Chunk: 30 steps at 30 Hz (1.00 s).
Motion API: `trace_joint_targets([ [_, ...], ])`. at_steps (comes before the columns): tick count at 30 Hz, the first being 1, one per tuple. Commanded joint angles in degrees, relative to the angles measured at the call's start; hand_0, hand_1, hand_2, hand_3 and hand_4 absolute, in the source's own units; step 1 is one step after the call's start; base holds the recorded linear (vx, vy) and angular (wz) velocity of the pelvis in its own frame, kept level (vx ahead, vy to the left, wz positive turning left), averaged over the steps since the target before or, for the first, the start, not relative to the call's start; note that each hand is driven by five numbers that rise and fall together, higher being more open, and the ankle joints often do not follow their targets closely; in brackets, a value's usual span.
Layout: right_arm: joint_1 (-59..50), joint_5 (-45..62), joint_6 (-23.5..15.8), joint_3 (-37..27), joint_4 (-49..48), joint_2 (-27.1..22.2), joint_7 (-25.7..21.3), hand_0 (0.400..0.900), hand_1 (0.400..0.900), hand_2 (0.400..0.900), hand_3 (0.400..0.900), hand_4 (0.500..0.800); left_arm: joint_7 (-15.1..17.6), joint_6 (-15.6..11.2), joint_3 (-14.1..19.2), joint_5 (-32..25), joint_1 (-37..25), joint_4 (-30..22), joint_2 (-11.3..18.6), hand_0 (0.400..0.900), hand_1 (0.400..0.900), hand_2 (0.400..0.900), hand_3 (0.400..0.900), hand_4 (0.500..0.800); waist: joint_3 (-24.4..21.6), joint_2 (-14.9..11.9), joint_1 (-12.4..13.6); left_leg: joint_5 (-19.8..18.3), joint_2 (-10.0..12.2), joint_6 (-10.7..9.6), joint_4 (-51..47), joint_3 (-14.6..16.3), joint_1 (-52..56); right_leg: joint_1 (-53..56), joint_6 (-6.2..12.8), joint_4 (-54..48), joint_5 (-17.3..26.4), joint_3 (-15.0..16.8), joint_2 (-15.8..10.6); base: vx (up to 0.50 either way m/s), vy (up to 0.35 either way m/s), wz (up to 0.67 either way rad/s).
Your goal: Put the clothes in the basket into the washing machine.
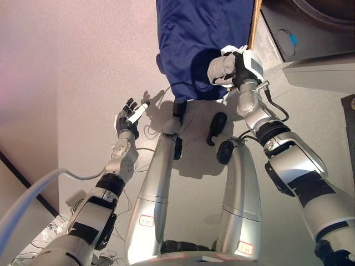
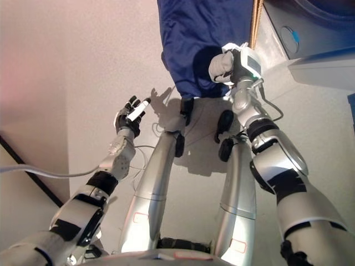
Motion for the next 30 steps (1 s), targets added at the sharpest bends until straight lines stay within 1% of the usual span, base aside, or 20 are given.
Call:
trace_joint_targets([
  [1,6.24,0.09,-0.25,2.15,-1.18,1.33,1.11,0.4,0.4,0.4,0.4,0.5,1.27,-1.47,0.2,0.09,3.01,2.78,-0.17,0.9,0.9,0.9,0.9,0.8,-5.5,3.13,-1.91,-9.88,-2.29,1.95,8.79,0.53,-1.94,-2.43,8.47,-4.19,4.76,4.34,0.16,0.0,0.0,0.0],
  [5,5.94,-1.63,-0.23,2.26,-4.76,-0.25,-0.8,0.4,0.4,0.4,0.4,0.5,1.78,-1.46,0.61,0.25,4.13,1.29,0.15,0.9,0.9,0.9,0.9,0.8,-5.62,2.85,-2.32,-9.79,-2.0,1.9,8.27,0.73,-1.17,-1.8,8.34,-4.42,4.74,4.34,0.18,0.0,0.0,-0.05],
  [7,5.99,-2.67,-0.16,1.97,-8.75,-1.32,-2.17,0.4,0.4,0.4,0.4,0.5,2.31,-1.43,1.29,0.32,4.73,0.78,0.12,0.9,0.9,0.9,0.9,0.8,-5.81,2.32,-2.85,-9.87,-1.79,1.89,7.83,0.82,-0.54,-1.21,8.26,-4.95,4.8,4.46,0.43,0.0,-0.003,-0.1],
  [11,4.95,-5.9,0.15,2.54,-16.97,-3.6,-3.66,0.4,0.4,0.4,0.4,0.5,2.88,-1.09,2.89,0.07,5.04,1.33,0.82,0.9,0.9,0.9,0.9,0.8,-6.4,1.22,-4.15,-10.03,-1.39,1.81,7.07,0.73,0.62,0.04,8.19,-6.09,5.07,4.57,0.91,0.0,-0.004,-0.11],
  [14,4.1,-7.39,0.45,1.42,-23.6,-5.39,-4.77,0.4,0.4,0.4,0.4,0.5,3.54,-1.09,3.97,0.05,5.65,0.54,1.12,0.9,0.9,0.9,0.9,0.8,-6.89,0.34,-5.17,-10.21,-0.87,1.73,6.24,0.78,2.08,1.6,8.18,-7.33,5.25,4.57,1.25,-0.01,-0.007,-0.08],
  [18,3.62,-8.97,0.42,-0.26,-32.03,-7.18,-5.04,0.4,0.4,0.4,0.4,0.5,3.73,-0.45,5.73,0.21,6.72,1.36,1.66,0.9,0.9,0.9,0.9,0.8,-7.38,-0.86,-6.27,-10.56,-0.49,1.7,5.89,0.46,3.65,3.6,8.07,-8.07,5.2,4.43,1.72,-0.01,-0.004,-0.08],
  [22,2.53,-10.57,1.11,-2.22,-37.49,-8.59,-5.11,0.4,0.4,0.4,0.4,0.5,4.12,0.24,7.73,-0.31,7.88,2.79,2.17,0.9,0.9,0.9,0.9,0.8,-7.93,-1.74,-6.9,-10.7,-0.25,1.56,5.3,0.24,4.63,4.83,7.99,-8.89,5.08,4.23,1.83,0.0,-0.005,-0.05],
  [26,-0.24,-13.32,1.7,-1.78,-36.6,-9.7,-6.04,0.4,0.4,0.4,0.4,0.5,3.69,0.56,8.34,-0.56,9.06,3.68,2.35,0.9,0.9,0.9,0.9,0.8,-8.47,-2.01,-6.84,-10.95,-0.17,1.54,5.6,0.12,4.65,5.07,7.83,-8.87,4.8,4.26,2.1,0.0,-0.007,-0.03],
  [28,-2.83,-15.68,2.37,-0.42,-32.88,-10.54,-7.59,0.4,0.4,0.4,0.4,0.5,3.45,0.25,8.13,-0.54,9.35,4.15,2.61,0.9,0.9,0.9,0.9,0.8,-8.87,-1.91,-6.55,-11.01,-0.14,1.5,5.78,0.16,4.42,4.79,7.79,-8.73,4.73,4.22,2.13,0.0,0.0,0.0],
  [29,-4.88,-17.71,3.11,0.79,-30.38,-11.55,-8.78,0.4,0.4,0.4,0.4,0.5,3.26,-0.06,7.87,-0.48,9.59,4.25,2.95,0.9,0.9,0.9,0.9,0.8,-9.21,-1.9,-6.2,-11.0,-0.18,1.46,5.89,0.07,4.25,4.66,7.76,-8.66,4.61,4.25,2.06,0.0,0.0,0.0],
  [30,-6.32,-18.94,3.6,2.37,-27.75,-11.84,-9.0,0.4,0.4,0.4,0.4,0.5,3.02,-0.17,7.81,-0.53,9.5,4.42,3.04,0.9,0.9,0.9,0.9,0.8,-9.37,-1.79,-6.09,-11.01,-0.14,1.43,5.95,0.09,4.09,4.46,7.8,-8.54,4.6,4.24,2.06,0.0,0.0,0.0],
])
